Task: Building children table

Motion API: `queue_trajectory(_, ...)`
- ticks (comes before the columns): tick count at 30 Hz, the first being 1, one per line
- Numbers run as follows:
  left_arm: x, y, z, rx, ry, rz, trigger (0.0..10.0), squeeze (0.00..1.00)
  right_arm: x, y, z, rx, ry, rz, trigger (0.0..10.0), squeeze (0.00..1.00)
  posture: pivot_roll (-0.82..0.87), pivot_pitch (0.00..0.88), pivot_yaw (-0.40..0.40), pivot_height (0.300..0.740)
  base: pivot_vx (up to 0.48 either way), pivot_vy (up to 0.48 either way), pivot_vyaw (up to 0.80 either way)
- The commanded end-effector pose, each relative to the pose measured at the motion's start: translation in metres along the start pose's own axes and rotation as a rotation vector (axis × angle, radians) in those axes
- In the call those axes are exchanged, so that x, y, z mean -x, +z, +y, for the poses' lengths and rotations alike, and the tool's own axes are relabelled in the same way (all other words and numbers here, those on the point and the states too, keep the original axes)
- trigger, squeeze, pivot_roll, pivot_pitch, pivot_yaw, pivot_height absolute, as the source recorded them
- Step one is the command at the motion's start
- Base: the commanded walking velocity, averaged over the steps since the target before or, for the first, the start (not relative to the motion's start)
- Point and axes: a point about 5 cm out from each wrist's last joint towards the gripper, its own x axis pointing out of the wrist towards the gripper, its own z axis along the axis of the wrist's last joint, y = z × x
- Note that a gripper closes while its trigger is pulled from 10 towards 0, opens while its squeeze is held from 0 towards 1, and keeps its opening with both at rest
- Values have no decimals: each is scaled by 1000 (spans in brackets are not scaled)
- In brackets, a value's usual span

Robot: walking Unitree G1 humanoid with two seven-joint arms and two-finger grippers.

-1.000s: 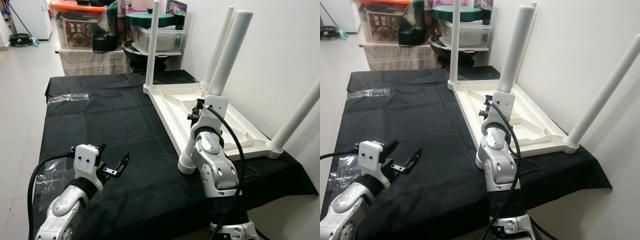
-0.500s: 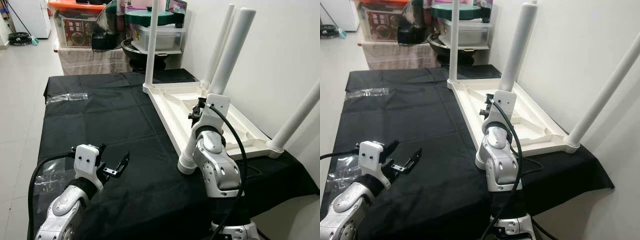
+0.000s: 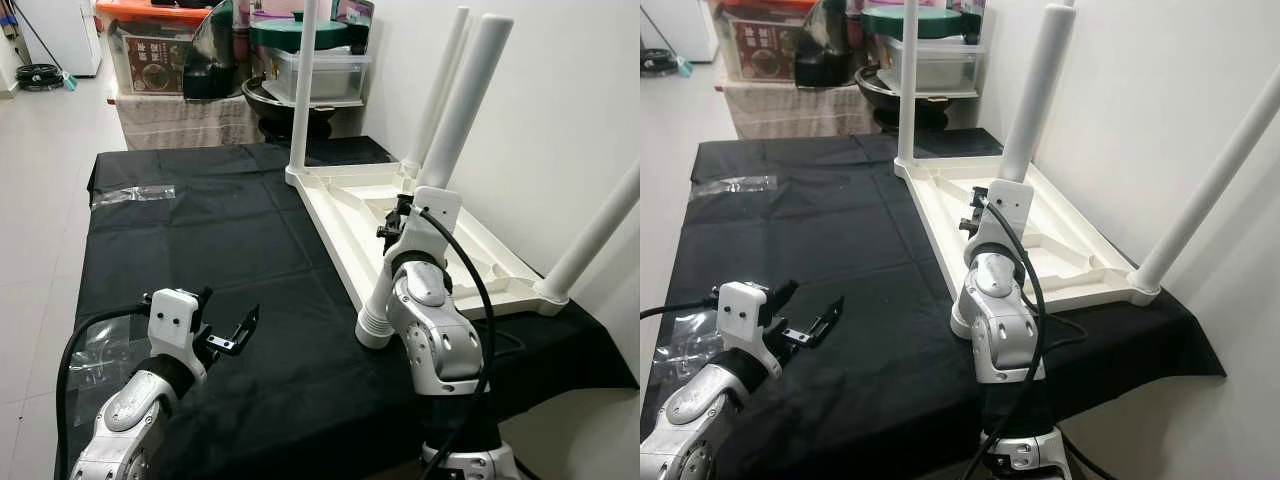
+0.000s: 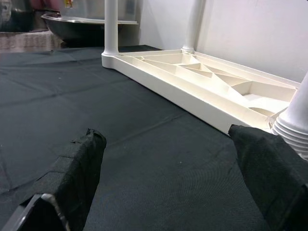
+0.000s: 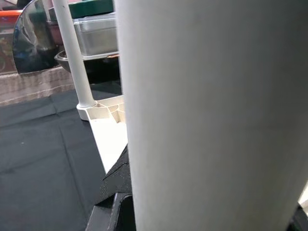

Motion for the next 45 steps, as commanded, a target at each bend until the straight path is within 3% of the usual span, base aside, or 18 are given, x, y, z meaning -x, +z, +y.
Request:
queue_trajectory(1, -2, -1, -3, -9, -16, -2, 10000, 0, 0, -33, -11, 9, -45, 164, 10000, 878, 64, 0, -93, 740, 0, 0, 0)
queue_trajectory(2, -2, -1, -3, -9, -16, -2, 10000, 0, 0, -33, -11, 9, -45, 164, 10000, 878, 64, 0, -93, 740, 0, 0, 0)
queue_trajectory(3, -2, -1, -3, -10, -16, -2, 10000, 0, 0, -31, -11, -1, -45, 153, 10000, 1000, 64, 0, -93, 740, 0, 0, 0)
queue_trajectory(20, -3, -1, -1, -15, -17, 1, 10000, 0, 2, -23, -16, -58, -24, 117, 10000, 1000, 58, 0, -87, 740, 0, 0, 0)
queue_trajectory(23, -3, -1, 0, -18, -18, 1, 10000, 0, 1, -38, -19, -91, -45, 234, 10000, 1000, 61, 0, -87, 740, 0, 0, 0)
queue_trajectory(31, -1, -1, 3, -23, -11, 2, 10000, 0, -7, -42, -26, -119, -61, 276, 10000, 1000, 68, 0, -90, 740, 0, 0, 0)
queue_trajectory(37, 0, -1, 5, -26, -1, 4, 10000, 0, -17, -33, -29, -189, -43, 255, 10000, 1000, 67, 0, -89, 740, 0, 0, 0)
queue_trajectory(39, 0, 0, 5, -27, 2, 3, 10000, 0, -17, -34, -18, -264, 36, 288, 10000, 980, 69, 0, -90, 740, 0, 0, 0)
queue_trajectory(40, 1, 0, 5, -27, 2, 2, 10000, 0, -15, -35, -12, -297, 74, 308, 10000, 0, 69, 0, -87, 740, 0, 0, 0)
queue_trajectory(45, 1, 0, 6, -29, 4, 0, 10000, 0, -11, -39, -1, -386, 132, 359, 10000, 0, 70, 0, -85, 740, 0, 0, 0)
